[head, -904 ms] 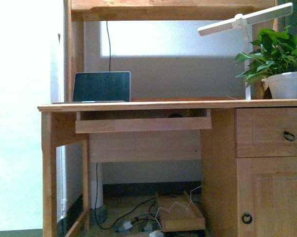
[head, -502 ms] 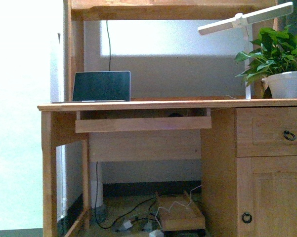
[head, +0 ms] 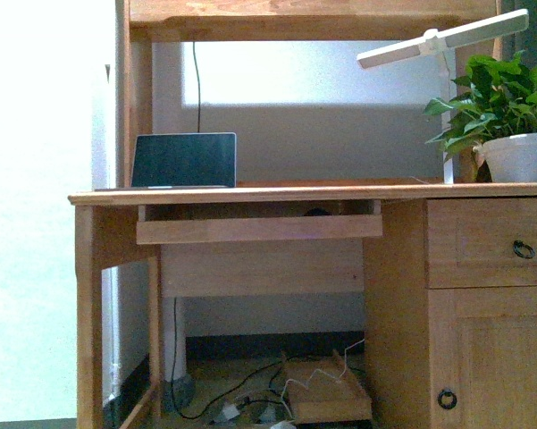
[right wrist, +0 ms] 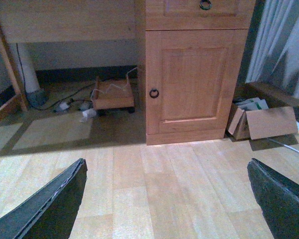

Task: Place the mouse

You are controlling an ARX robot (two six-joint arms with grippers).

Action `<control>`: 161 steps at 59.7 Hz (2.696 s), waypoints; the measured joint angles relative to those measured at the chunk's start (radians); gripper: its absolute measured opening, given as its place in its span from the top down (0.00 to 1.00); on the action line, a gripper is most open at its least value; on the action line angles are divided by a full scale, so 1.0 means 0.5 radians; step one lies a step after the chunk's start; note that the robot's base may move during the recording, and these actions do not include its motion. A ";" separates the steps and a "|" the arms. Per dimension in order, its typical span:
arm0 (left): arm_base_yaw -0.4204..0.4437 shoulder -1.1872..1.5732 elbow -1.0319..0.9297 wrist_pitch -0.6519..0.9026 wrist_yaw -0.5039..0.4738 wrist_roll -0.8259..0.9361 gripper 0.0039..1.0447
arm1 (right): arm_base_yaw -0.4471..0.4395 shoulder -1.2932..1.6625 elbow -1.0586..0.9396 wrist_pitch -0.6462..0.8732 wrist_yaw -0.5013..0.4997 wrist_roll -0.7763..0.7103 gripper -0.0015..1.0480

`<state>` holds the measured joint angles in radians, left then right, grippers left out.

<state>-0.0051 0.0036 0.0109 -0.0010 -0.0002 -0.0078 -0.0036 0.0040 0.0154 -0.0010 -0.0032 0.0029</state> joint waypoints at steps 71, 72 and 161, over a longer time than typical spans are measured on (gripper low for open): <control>0.000 0.000 0.000 0.000 0.000 0.000 0.07 | 0.000 0.000 0.000 0.000 0.000 0.000 0.07; 0.000 0.000 0.000 0.000 0.000 0.000 0.07 | 0.000 0.000 0.000 0.000 0.000 0.000 0.07; 0.000 -0.001 0.000 0.000 0.000 0.000 0.07 | 0.000 -0.001 0.000 0.000 0.001 0.001 0.07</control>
<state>-0.0051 0.0032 0.0109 -0.0010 -0.0002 -0.0078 -0.0036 0.0036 0.0154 -0.0010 -0.0029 0.0032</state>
